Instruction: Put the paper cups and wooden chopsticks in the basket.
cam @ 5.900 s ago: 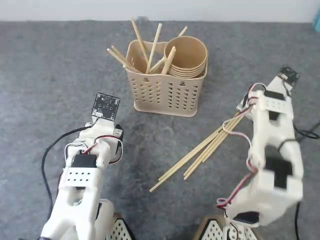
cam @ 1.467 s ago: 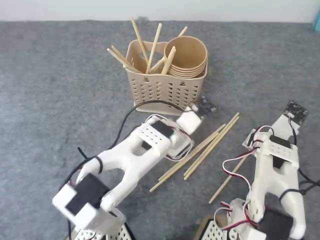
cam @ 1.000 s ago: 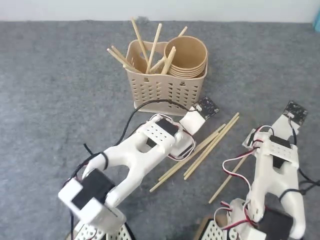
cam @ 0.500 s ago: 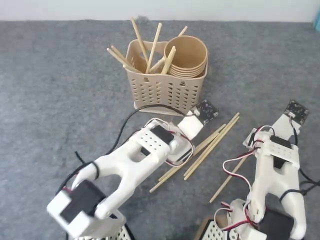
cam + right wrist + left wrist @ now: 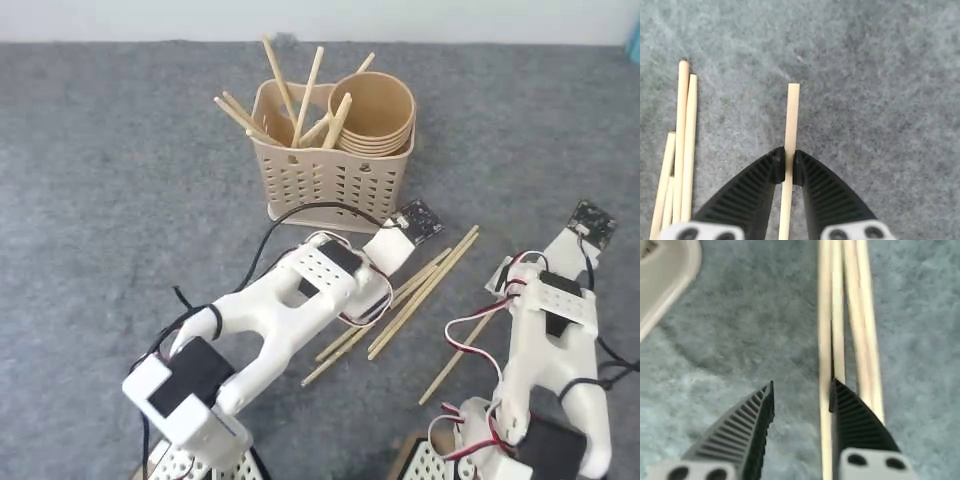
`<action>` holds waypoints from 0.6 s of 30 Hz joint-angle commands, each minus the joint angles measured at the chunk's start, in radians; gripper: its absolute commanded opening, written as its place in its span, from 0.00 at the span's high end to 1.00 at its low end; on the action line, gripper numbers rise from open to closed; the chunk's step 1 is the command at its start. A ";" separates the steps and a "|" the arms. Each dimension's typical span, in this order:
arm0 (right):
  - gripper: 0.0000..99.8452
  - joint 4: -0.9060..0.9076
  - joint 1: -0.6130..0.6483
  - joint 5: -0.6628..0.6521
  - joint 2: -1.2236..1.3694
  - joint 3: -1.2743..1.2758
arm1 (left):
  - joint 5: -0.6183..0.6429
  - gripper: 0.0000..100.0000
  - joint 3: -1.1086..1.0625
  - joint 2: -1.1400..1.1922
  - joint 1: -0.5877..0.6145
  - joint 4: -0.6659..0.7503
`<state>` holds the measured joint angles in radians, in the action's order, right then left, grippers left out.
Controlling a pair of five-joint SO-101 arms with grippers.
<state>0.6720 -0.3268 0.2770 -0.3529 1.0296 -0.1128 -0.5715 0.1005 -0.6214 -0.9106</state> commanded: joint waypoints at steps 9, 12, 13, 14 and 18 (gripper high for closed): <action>0.99 -0.018 0.002 -0.012 -0.021 -0.006 | 0.005 0.90 0.090 0.055 -0.054 -0.117; 0.99 -0.016 0.002 -0.012 -0.021 -0.006 | 0.005 0.99 0.156 0.123 -0.054 -0.170; 0.99 -0.016 0.002 -0.012 -0.021 -0.006 | 0.005 0.99 0.179 0.144 -0.054 -0.195; 0.99 -0.016 0.002 -0.012 -0.021 -0.006 | 0.003 0.99 0.197 0.167 -0.054 -0.212; 0.99 -0.018 0.002 -0.012 -0.021 -0.006 | -0.002 0.99 0.211 0.186 -0.054 -0.227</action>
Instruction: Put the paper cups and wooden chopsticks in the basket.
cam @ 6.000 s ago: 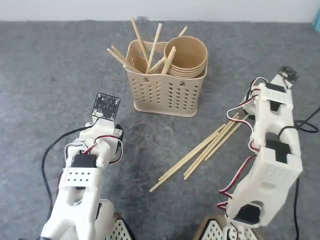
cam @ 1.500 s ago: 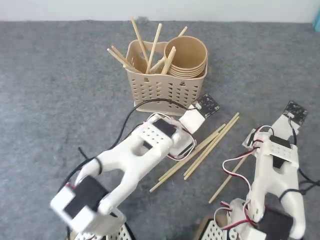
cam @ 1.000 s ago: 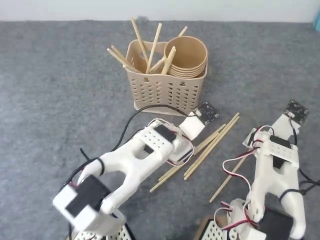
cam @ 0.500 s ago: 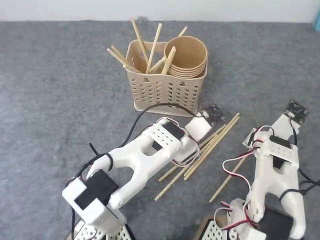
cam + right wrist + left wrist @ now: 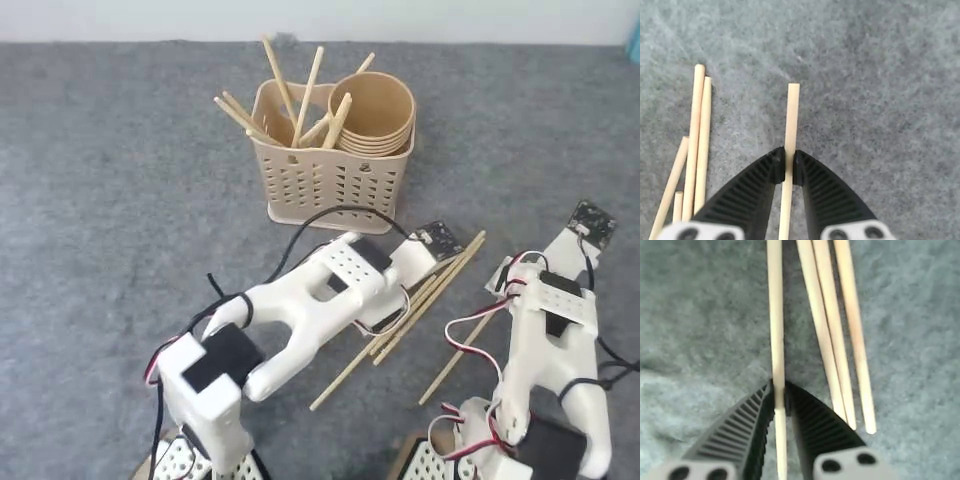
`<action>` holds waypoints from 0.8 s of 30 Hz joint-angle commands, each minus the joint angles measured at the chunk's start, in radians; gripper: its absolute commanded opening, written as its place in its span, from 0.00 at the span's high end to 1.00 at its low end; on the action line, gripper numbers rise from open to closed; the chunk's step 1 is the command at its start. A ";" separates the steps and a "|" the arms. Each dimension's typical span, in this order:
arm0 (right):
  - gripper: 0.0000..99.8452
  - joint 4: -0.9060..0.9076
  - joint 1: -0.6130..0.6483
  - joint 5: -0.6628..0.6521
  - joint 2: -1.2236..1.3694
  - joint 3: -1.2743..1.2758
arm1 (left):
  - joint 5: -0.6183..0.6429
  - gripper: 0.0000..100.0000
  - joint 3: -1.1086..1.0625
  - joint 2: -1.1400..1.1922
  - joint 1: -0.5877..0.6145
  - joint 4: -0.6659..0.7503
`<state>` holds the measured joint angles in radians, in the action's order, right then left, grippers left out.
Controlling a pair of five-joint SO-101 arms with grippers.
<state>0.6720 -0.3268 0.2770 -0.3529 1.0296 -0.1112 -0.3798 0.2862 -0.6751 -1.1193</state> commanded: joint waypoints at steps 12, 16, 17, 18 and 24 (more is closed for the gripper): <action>0.99 -0.022 0.002 -0.012 -0.021 -0.006 | -0.147 0.99 -0.309 -0.328 -0.083 0.133; 0.99 -0.019 0.002 -0.012 -0.021 -0.006 | -0.147 0.99 -0.355 -0.410 -0.080 0.147; 0.99 -0.019 0.002 -0.012 -0.021 -0.006 | -0.147 0.99 -0.360 -0.427 -0.080 0.147; 0.99 -0.019 0.002 -0.012 -0.021 -0.006 | -0.147 0.99 -0.364 -0.440 -0.080 0.147; 0.99 -0.019 0.002 -0.012 -0.021 -0.003 | -0.147 0.99 -0.398 -0.523 -0.078 0.147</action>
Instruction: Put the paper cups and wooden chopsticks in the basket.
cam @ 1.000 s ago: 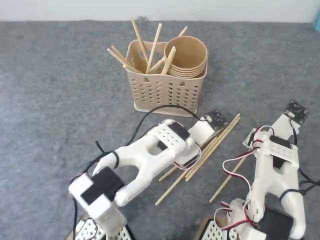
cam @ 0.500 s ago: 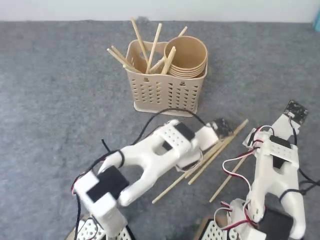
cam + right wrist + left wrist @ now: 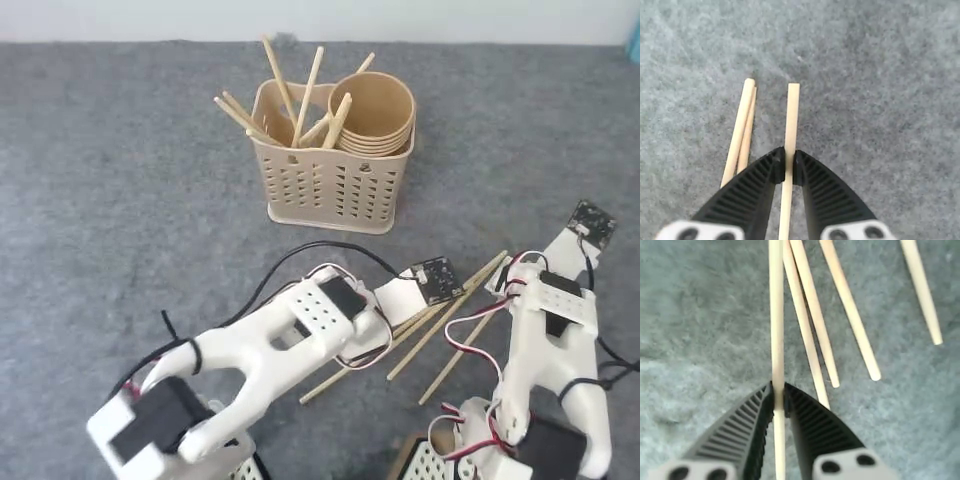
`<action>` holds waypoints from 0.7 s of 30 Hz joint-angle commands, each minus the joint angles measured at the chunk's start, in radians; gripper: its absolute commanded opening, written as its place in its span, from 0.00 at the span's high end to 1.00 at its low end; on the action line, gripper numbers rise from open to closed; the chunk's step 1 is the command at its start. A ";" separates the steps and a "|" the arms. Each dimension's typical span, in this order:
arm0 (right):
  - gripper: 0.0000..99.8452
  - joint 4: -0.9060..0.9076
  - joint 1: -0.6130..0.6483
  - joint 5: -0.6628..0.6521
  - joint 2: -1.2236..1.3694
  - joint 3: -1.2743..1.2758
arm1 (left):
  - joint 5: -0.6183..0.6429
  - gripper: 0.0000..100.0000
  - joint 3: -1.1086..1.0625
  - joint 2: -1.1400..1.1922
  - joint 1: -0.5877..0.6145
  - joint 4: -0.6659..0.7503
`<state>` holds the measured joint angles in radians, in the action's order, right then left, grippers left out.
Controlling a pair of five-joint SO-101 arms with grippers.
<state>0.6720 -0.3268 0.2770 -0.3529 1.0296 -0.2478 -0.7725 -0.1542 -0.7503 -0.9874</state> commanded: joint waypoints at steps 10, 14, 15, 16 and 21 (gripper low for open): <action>0.99 -0.022 0.002 -0.012 -0.021 -0.003 | -0.012 0.99 -0.157 -0.399 -0.003 0.078; 0.99 -0.022 0.002 -0.012 -0.021 -0.003 | -0.011 0.99 -0.300 -0.655 0.005 0.222; 0.99 -0.022 0.002 -0.012 -0.021 -0.003 | -0.009 0.99 -0.337 -0.723 0.020 0.262; 0.99 -0.022 0.002 -0.012 -0.021 -0.003 | -0.009 0.99 -0.375 -0.796 0.035 0.305; 0.99 -0.022 0.002 -0.012 -0.021 -0.003 | -0.008 0.99 -0.550 -1.152 0.149 0.519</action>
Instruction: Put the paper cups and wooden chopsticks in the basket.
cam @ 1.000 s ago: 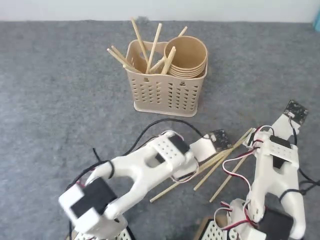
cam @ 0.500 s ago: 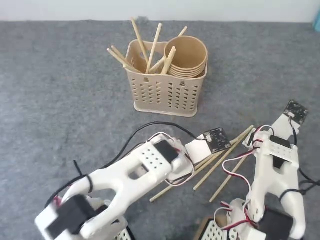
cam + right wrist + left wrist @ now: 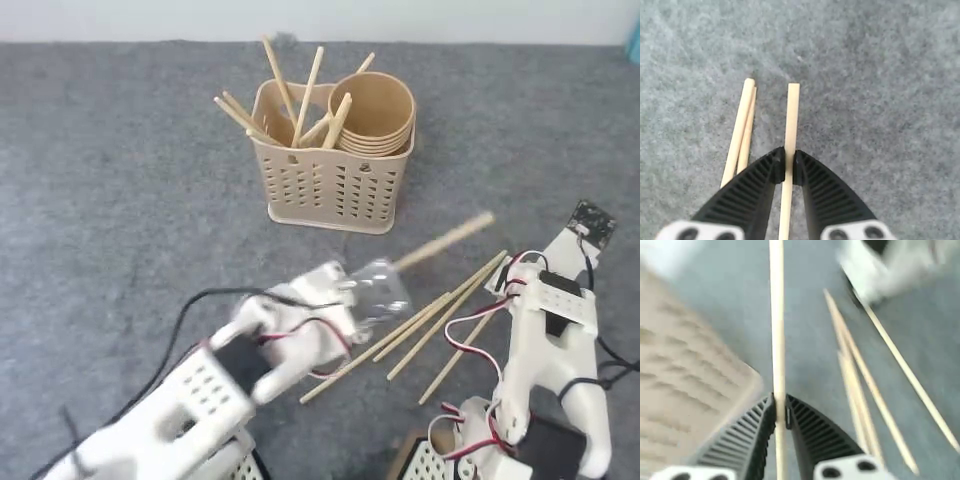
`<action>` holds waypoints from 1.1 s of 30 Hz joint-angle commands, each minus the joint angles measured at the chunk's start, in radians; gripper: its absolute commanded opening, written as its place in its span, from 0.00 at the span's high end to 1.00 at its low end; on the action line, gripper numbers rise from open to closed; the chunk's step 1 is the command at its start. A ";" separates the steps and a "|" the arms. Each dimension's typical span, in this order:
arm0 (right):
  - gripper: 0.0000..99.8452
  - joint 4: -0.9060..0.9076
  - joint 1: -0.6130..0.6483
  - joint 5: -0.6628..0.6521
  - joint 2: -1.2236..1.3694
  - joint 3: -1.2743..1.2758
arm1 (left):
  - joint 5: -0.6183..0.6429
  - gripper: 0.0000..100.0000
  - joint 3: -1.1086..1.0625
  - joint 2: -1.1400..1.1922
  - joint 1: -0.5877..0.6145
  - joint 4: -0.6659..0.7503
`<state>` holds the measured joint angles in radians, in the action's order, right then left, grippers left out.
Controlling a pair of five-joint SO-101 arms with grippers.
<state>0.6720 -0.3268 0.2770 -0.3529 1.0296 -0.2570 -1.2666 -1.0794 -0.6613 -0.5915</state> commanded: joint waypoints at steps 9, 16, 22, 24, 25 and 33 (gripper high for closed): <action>0.99 -0.024 0.002 -0.012 -0.021 -0.002 | -0.005 0.99 -0.133 -0.511 0.089 0.288; 0.99 -0.025 0.005 -0.012 -0.021 -0.002 | -0.008 0.99 0.160 -0.279 0.195 0.370; 0.99 -0.025 0.002 -0.012 -0.021 -0.002 | -0.008 0.99 0.375 0.037 0.298 0.562; 0.99 -0.025 0.001 -0.012 -0.021 -0.002 | -0.008 0.99 0.406 0.132 0.327 0.649; 0.99 -0.025 0.001 -0.012 -0.021 -0.002 | -0.008 0.99 0.418 0.175 0.341 0.698; 0.99 -0.044 0.002 -0.012 -0.021 -0.002 | 0.103 0.99 0.509 0.496 0.367 0.865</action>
<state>0.6521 -0.3268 0.2770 -0.3529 1.0326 -0.2309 -0.8247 -0.6682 -0.3038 0.2248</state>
